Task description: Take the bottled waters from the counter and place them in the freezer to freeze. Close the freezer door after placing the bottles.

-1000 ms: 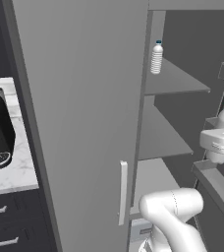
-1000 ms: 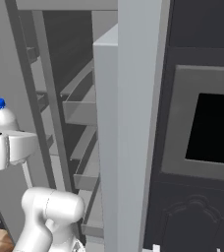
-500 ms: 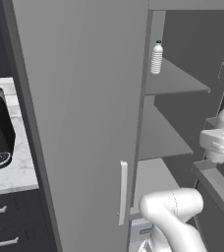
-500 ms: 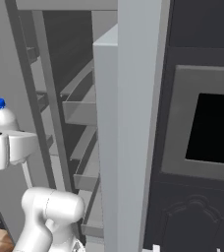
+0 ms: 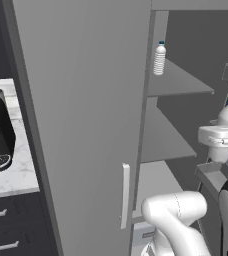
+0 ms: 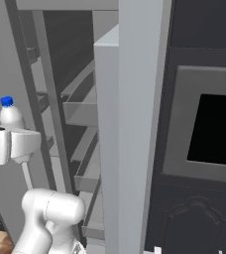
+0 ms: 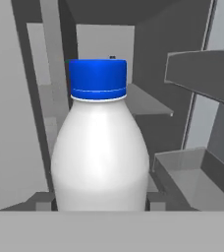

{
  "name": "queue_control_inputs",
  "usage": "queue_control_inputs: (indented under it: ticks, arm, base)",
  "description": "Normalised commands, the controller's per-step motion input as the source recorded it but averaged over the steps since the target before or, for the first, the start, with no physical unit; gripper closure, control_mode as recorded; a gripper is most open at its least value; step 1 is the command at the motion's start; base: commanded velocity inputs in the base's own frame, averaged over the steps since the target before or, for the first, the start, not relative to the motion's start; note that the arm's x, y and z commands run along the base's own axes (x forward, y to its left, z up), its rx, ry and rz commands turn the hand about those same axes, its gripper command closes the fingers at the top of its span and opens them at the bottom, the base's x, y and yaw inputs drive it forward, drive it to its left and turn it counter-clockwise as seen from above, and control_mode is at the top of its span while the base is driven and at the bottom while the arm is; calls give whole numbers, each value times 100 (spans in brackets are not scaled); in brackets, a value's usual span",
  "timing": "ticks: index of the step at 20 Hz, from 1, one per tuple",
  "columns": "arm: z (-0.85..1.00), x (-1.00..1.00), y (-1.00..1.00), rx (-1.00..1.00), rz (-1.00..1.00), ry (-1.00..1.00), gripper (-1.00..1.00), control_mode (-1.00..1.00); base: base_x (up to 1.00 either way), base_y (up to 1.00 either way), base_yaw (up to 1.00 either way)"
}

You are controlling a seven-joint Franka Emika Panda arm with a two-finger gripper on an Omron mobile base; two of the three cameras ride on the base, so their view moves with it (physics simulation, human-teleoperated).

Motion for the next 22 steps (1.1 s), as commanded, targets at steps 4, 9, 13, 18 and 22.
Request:
queue_control_inputs:
  ticks: [4, 9, 13, 18, 22]
  arm:
    - [0, 34, -7, 3, -25, 10, 100, -100]
    - [0, 8, -15, 0, -10, 3, 100, -100]
    - [0, 4, -15, 4, 0, -4, 100, -100]
    - [0, 21, -1, 6, 0, -7, 100, -100]
    - [0, 31, 0, 1, 0, -1, 100, -100]
  base:
    - [0, 0, 0]
    - [0, 0, 0]
    - [0, 0, 0]
    - [0, 0, 0]
    - [0, 0, 0]
